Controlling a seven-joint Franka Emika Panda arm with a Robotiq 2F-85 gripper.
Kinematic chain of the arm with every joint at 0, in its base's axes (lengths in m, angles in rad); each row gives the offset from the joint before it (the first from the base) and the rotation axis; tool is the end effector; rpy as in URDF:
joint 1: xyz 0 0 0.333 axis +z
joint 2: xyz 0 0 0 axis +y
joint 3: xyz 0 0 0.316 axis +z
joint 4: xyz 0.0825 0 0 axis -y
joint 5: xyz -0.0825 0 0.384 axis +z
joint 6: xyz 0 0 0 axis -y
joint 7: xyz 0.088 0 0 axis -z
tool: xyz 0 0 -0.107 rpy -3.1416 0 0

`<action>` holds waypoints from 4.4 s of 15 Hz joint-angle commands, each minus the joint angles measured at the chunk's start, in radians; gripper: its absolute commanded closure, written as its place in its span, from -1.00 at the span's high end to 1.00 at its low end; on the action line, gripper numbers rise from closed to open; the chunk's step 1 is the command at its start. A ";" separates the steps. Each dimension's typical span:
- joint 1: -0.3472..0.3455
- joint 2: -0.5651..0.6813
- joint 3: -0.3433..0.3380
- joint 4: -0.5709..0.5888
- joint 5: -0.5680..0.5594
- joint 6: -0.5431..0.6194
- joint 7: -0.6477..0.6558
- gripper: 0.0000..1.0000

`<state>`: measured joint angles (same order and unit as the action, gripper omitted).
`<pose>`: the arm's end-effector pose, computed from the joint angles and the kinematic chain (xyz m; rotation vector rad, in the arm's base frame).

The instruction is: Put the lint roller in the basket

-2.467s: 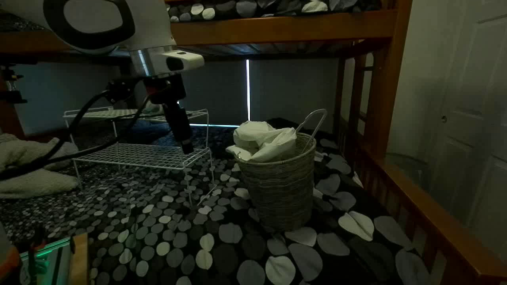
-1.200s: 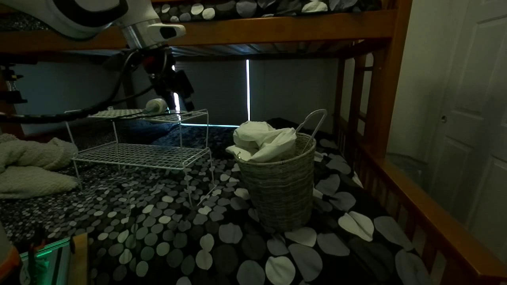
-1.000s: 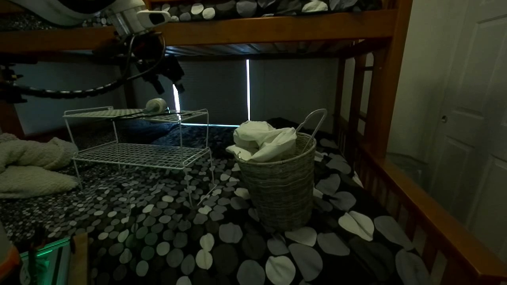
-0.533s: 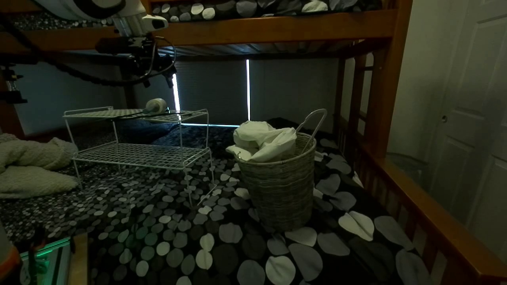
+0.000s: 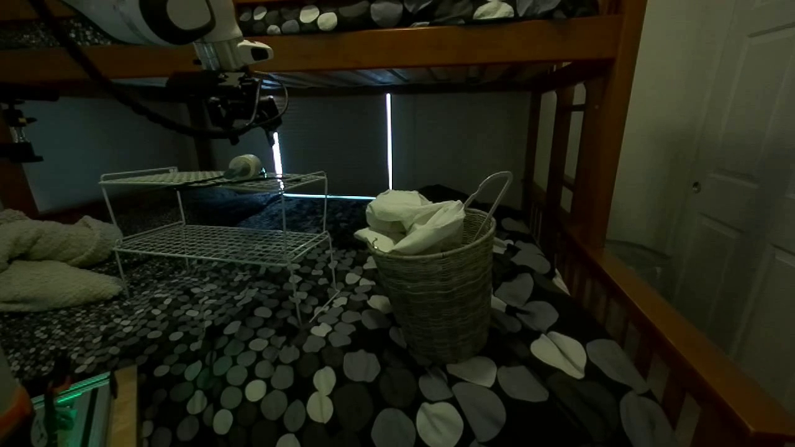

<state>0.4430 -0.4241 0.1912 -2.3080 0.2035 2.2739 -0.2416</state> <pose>0.3621 0.2839 0.5460 -2.7075 -1.1018 -0.5321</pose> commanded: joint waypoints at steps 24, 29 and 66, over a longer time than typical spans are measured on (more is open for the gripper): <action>-0.030 0.240 0.205 0.175 -0.181 -0.086 0.170 1.00; -0.015 0.331 0.179 0.204 -0.154 0.021 -0.098 1.00; -0.022 -0.300 -0.097 -0.261 0.148 0.128 -0.060 -0.46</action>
<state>0.4322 -0.6718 0.1654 -2.5422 0.3476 2.3928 -0.2992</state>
